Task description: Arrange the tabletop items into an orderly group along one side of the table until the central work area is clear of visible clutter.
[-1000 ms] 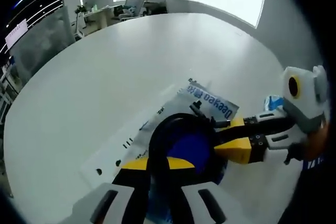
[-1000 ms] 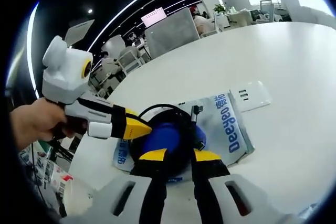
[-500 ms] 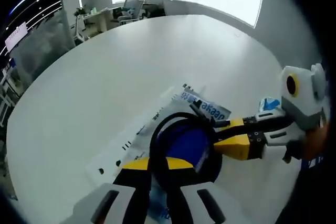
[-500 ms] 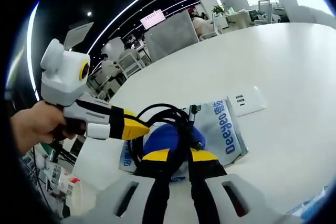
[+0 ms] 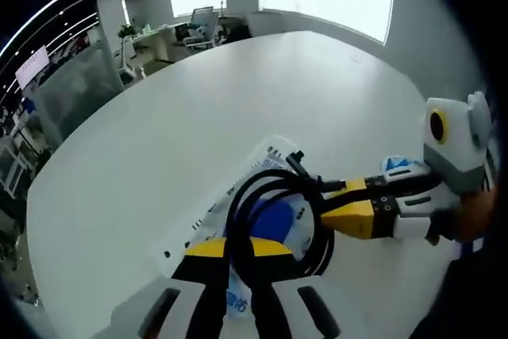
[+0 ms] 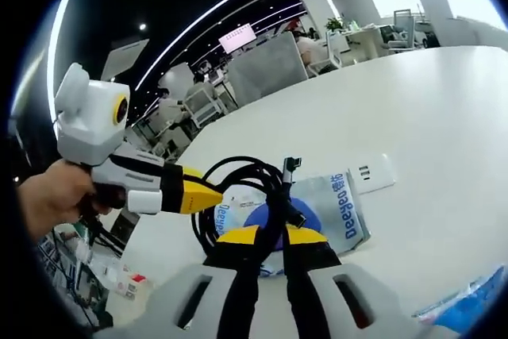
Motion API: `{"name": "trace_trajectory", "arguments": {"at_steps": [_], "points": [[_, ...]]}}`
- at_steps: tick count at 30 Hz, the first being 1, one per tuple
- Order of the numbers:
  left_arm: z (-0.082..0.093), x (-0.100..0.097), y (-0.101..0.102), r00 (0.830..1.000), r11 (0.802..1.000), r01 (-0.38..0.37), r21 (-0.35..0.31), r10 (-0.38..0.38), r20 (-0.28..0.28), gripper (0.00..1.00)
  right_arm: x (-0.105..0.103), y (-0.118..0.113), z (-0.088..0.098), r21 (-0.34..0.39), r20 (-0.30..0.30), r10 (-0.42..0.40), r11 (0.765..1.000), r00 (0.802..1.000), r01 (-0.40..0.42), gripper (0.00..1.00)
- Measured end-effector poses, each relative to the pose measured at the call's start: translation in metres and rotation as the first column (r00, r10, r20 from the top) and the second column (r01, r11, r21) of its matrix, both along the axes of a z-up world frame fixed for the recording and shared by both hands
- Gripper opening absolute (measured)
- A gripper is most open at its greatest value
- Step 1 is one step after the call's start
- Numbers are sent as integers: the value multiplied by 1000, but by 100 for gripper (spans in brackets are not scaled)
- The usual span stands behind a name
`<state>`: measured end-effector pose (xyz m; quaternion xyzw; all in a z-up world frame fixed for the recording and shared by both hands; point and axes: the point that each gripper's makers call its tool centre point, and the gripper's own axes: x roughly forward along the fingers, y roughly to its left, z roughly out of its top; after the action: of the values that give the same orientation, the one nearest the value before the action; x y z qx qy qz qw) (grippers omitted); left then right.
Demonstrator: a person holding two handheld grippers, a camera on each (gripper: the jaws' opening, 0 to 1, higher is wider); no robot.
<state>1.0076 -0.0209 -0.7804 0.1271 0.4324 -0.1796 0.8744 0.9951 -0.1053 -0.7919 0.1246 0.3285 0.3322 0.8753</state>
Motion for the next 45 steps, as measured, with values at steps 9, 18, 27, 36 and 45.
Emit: {"name": "trace_trajectory", "arguments": {"at_steps": [9, 18, 27, 36, 45], "points": [[30, -31, -10, 998, 999, -38, -20, 39, 40, 6, -27, -11, 32, -15, 54, 33, 999, 998, -32, 5], [49, -61, -35, 998, 999, -31, -24, 32, 56, 6, -56, -36, 50, -7, 75, 32, 999, 997, -32, 5], [57, -92, -61, 997, 999, -21, -40, 24, 74, 6, -87, -63, 59, -11, 106, 20, 1000, 994, -19, 5], [45, -122, -91, 998, 996, -13, -93, 19, 62, 6, -119, -95, 54, -42, 121, 22, 999, 992, -17, 4], [28, -151, -119, 999, 994, 3, -114, 1, 36, 6, -146, -123, 38, -56, 96, -4, 998, 995, 9, 4]]}}
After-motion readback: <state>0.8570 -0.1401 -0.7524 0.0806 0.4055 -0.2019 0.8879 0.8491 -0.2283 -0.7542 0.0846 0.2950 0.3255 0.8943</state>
